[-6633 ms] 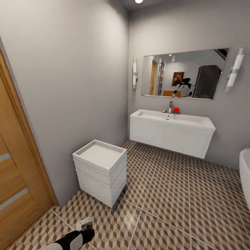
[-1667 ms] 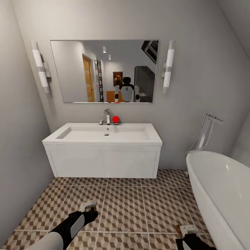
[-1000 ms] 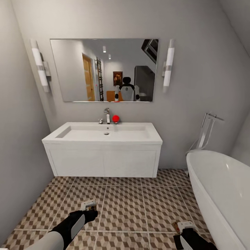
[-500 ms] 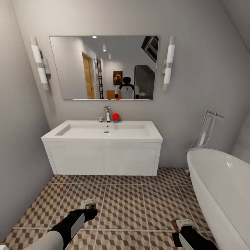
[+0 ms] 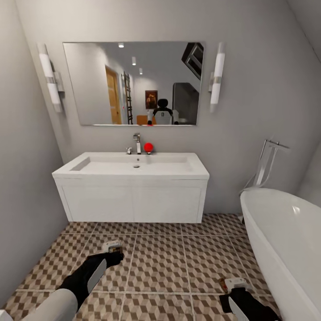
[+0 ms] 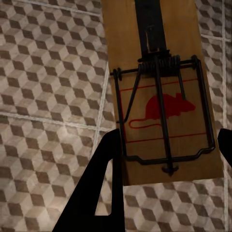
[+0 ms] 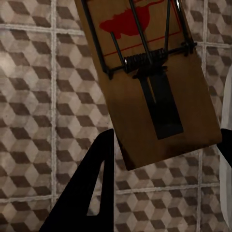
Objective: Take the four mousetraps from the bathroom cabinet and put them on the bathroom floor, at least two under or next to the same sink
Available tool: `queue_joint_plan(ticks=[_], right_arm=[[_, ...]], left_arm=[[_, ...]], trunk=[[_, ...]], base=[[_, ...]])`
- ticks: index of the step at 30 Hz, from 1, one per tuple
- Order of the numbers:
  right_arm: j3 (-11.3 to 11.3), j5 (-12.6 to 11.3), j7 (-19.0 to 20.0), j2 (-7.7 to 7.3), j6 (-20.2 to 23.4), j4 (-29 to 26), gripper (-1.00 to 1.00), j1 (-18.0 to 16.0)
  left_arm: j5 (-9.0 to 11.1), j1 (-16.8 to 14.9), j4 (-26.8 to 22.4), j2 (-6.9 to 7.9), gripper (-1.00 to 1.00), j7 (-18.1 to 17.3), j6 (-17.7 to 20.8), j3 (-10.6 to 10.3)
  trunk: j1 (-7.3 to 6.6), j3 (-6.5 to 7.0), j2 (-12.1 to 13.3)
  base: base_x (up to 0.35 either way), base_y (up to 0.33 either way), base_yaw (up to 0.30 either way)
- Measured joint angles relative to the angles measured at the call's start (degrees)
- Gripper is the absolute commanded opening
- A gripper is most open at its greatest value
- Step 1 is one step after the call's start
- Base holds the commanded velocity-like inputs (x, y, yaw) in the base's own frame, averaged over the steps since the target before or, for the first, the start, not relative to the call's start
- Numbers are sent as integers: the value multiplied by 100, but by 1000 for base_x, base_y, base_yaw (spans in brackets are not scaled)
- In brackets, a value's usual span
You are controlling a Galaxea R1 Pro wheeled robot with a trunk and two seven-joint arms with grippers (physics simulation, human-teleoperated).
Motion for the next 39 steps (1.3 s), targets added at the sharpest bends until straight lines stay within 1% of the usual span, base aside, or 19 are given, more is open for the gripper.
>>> queue_joint_plan(ticks=[1,2,4,5,7,9,11,12,14,16,17,19,21,25,31,33,36,39], right_arm=[[0,11,-39,2,1,-125,-100,-2],[0,18,-367,36,24,-244,-100,-171],[-8,-13,-446,65,26,-242,-100,-419],[-15,-23,-456,73,26,-240,-100,-479],[-28,-28,-478,97,-2,-239,-100,-683],[-33,-36,-488,129,-56,-224,-100,-836],[-35,-41,-491,167,-119,-199,-100,-904],[-36,-44,-494,212,-200,-162,-100,-964],[-37,-49,-496,263,-273,-110,-100,-1012],[-36,-47,-513,355,-348,-13,-100,-1054],[-35,-47,-525,413,-380,61,-100,-1069],[-37,-44,-536,473,-416,196,-100,-1083],[-38,-41,-542,503,-456,335,-100,-1091],[-39,-39,-548,535,-584,507,-100,-1097],[-42,-9,-546,547,-684,558,-100,-1098],[-45,-1,-544,545,-699,562,-100,-1099],[-44,9,-536,544,-714,565,-100,-1099],[-35,12,-534,549,-719,566,-100,-1099]], left_arm=[[-4,0,-118,2,-100,2,96,2],[-8,-8,-520,-7,-100,7,430,6],[-15,-7,-760,-7,-100,55,717,5],[-16,-7,-806,-6,-100,91,781,5],[-19,-8,-941,-7,-100,337,938,4],[-24,-9,-1029,-7,-100,639,1006,4],[-21,-12,-1055,-10,-100,739,1025,3],[-19,-16,-1069,-20,-100,800,1038,0],[-14,-22,-1071,-33,-100,843,1047,-3],[-10,-26,-1052,-53,-100,889,1054,-17],[-7,-29,-1030,-63,-100,910,1057,-25],[3,-31,-955,-78,-100,929,1054,-32],[1,-32,-835,-86,-100,939,1036,-36],[-3,-33,-668,-95,-100,943,995,-41],[-13,-34,-600,-100,-100,911,892,-48],[-39,-34,-597,-101,-100,904,770,-50],[-134,-34,-583,-96,-100,899,585,-43],[-190,-34,-579,-94,-100,902,504,-41]], trunk=[[22,-18,-40],[43,-34,-81],[88,-71,-160],[110,-90,-201],[154,-125,-281],[198,-161,-361],[242,-198,-441],[264,-215,-481],[308,-252,-562],[352,-288,-642],[374,-306,-682],[418,-342,-762],[462,-378,-842],[549,-449,-1003],[681,-557,-1244],[725,-593,-1324],[791,-647,-1444],[857,-701,-1564]], base=[[0,0,0],[0,0,0],[0,0,0],[0,0,0],[0,0,0],[0,0,0],[0,0,0],[0,0,0],[0,0,0],[0,0,0],[0,0,0],[0,0,0],[0,0,0],[0,0,0],[0,0,0],[0,0,0],[0,0,0],[0,0,0]])
